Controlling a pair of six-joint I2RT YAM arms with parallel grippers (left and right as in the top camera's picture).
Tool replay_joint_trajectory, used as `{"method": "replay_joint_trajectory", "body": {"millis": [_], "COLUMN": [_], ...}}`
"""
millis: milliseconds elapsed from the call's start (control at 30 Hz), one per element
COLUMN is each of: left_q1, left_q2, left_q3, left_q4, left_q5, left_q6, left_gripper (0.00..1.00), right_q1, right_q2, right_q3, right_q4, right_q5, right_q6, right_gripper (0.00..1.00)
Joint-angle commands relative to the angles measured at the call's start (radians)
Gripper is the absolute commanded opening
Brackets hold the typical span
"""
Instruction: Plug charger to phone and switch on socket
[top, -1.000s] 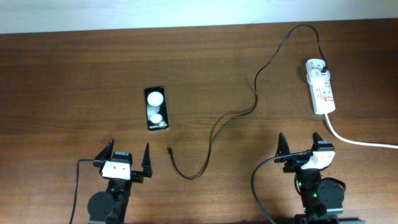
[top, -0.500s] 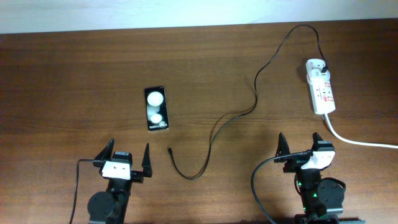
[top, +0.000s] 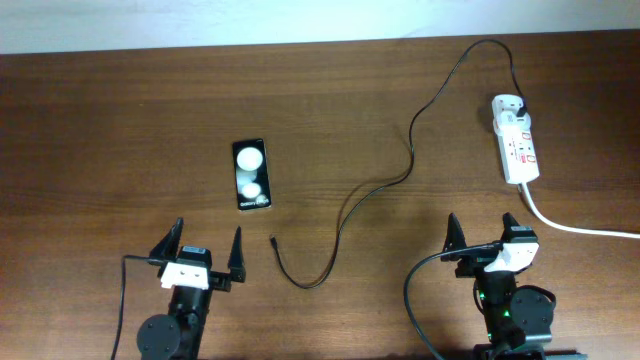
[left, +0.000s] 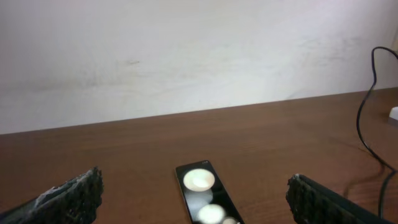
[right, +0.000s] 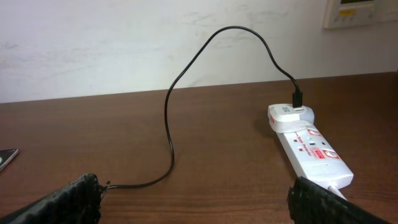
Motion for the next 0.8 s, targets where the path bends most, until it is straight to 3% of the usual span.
{"method": "replay_joint_trajectory", "body": {"millis": [0, 233, 400, 533, 767], "left_q1": [0.005, 0.005, 0.005, 0.005, 0.005], "left_q2": [-0.006, 0.008, 0.125, 0.314, 0.83], "left_q3": [0.069, 0.39, 0.643, 0.84, 1.259], "left_q4": [-0.051, -0.335, -0.492, -0.567, -0.802], "left_q5": [0.069, 0.082, 0.085, 0.13, 0.131], "left_q6": [0.005, 0.005, 0.006, 0.01, 0.014], "left_gripper": [0.99, 0.99, 0.99, 0.99, 0.99], "right_q1": [0.009, 0.009, 0.009, 0.009, 0.009], "right_q2": [0.002, 0.002, 0.002, 0.002, 0.002], "right_q3": [-0.005, -0.005, -0.005, -0.005, -0.005], "right_q4": [-0.006, -0.006, -0.005, -0.006, -0.006], "right_q5": [0.008, 0.008, 0.008, 0.008, 0.008], "right_q6": [0.003, 0.003, 0.003, 0.003, 0.003], "right_gripper": [0.99, 0.98, 0.99, 0.99, 0.99]}}
